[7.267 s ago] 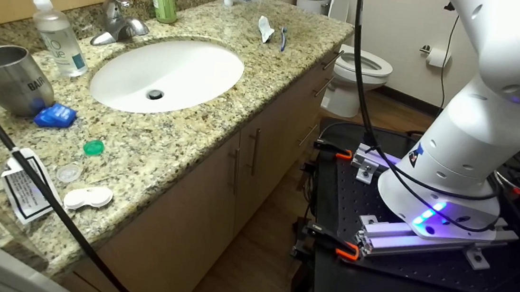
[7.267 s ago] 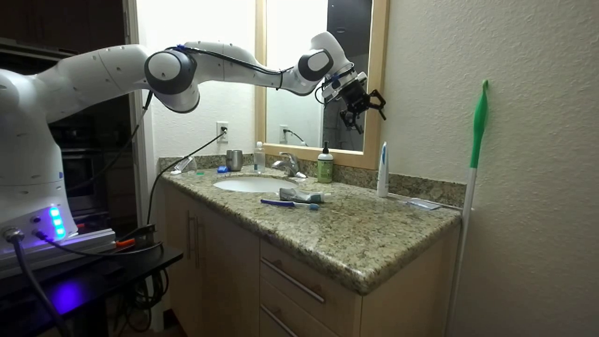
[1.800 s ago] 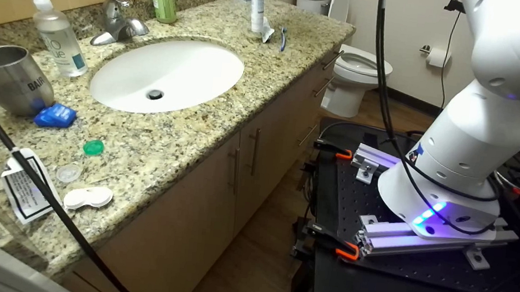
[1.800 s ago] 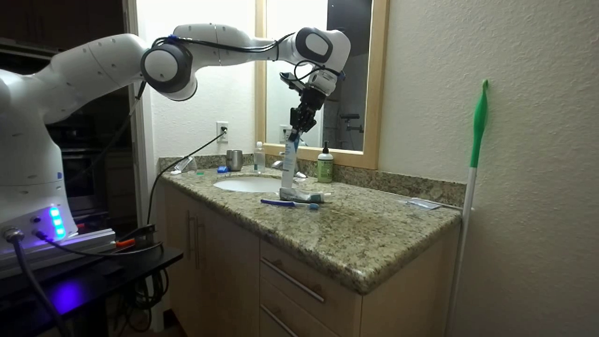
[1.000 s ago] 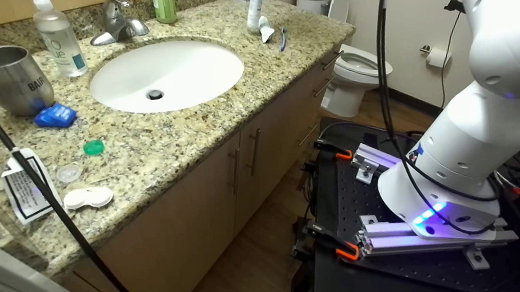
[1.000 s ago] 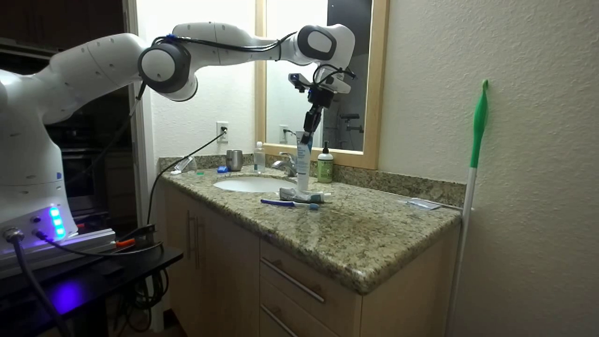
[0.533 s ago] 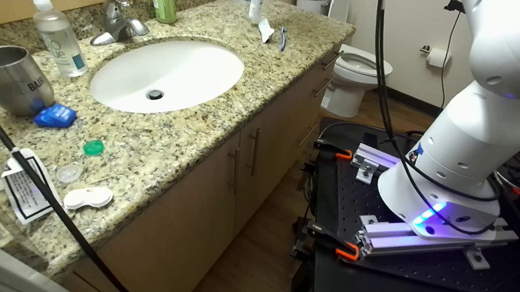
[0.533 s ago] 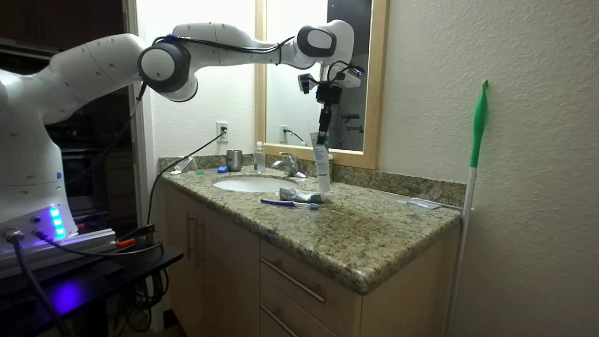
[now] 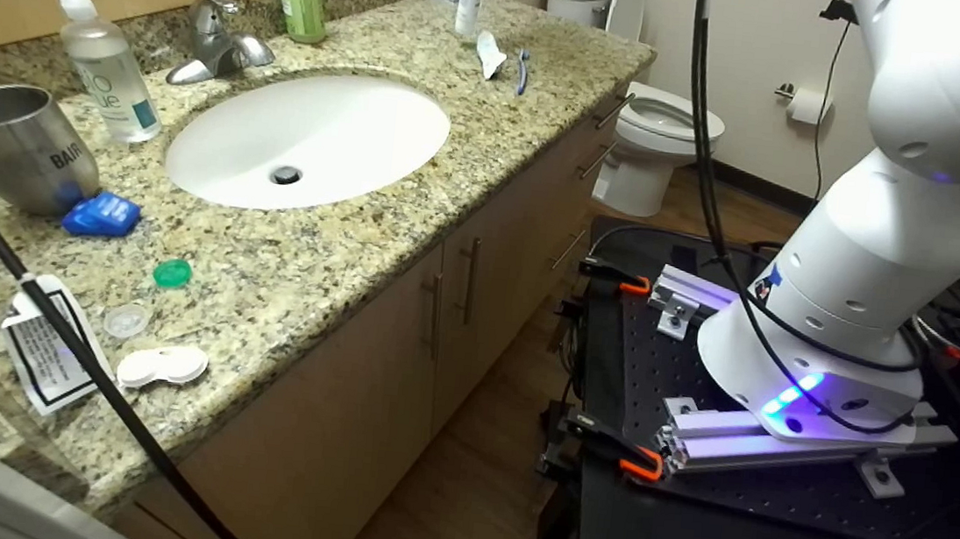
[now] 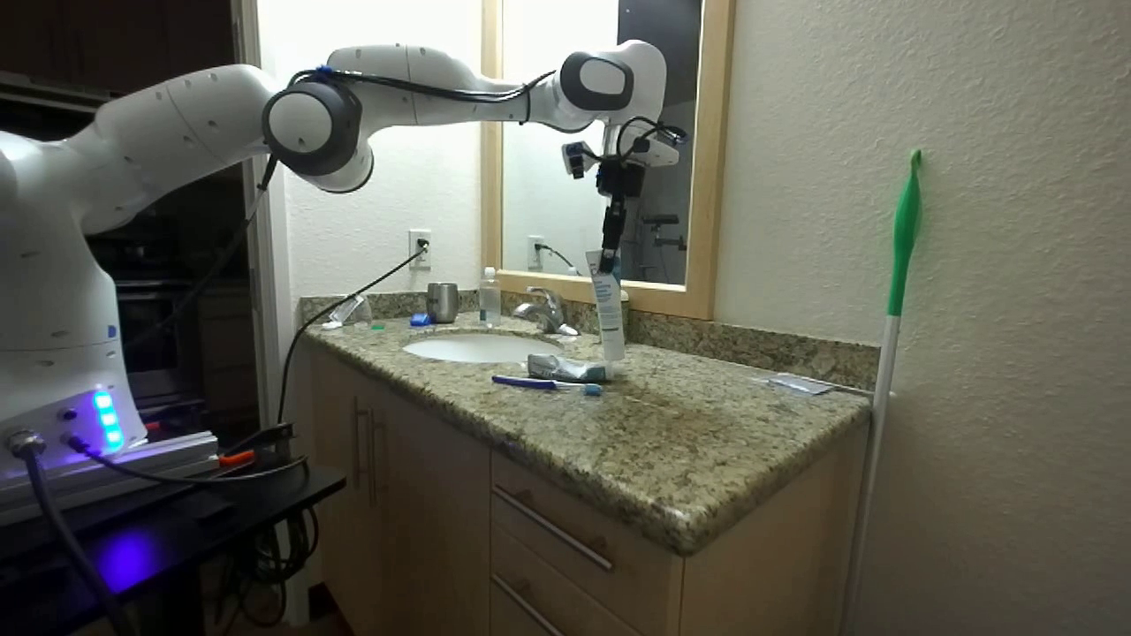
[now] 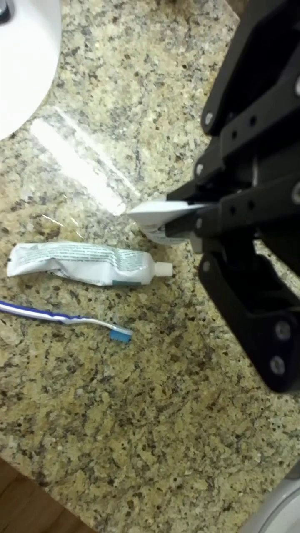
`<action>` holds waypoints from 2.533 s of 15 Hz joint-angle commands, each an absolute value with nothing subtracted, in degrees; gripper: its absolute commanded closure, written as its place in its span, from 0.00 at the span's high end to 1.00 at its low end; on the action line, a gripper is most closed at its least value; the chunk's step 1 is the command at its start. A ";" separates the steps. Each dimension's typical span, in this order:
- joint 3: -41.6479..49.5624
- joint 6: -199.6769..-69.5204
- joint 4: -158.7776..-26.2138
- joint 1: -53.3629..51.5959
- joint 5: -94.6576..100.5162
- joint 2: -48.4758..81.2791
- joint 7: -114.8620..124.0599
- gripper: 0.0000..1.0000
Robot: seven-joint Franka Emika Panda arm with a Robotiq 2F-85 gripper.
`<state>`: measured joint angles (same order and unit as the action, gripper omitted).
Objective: Move the squeeze bottle slightly down on the counter
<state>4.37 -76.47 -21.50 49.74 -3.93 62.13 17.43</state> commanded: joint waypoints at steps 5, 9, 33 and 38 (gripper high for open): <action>5.05 -75.66 -21.94 40.96 -2.74 63.30 18.63 0.03; 5.05 -74.77 -20.77 40.23 -3.32 64.10 19.78 0.11; 2.86 -73.65 -20.14 47.89 -7.93 65.05 15.09 0.71; 2.19 -75.91 -20.30 48.65 -7.97 60.14 6.30 1.00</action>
<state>3.46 -75.36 -20.29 47.53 -7.78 63.18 11.40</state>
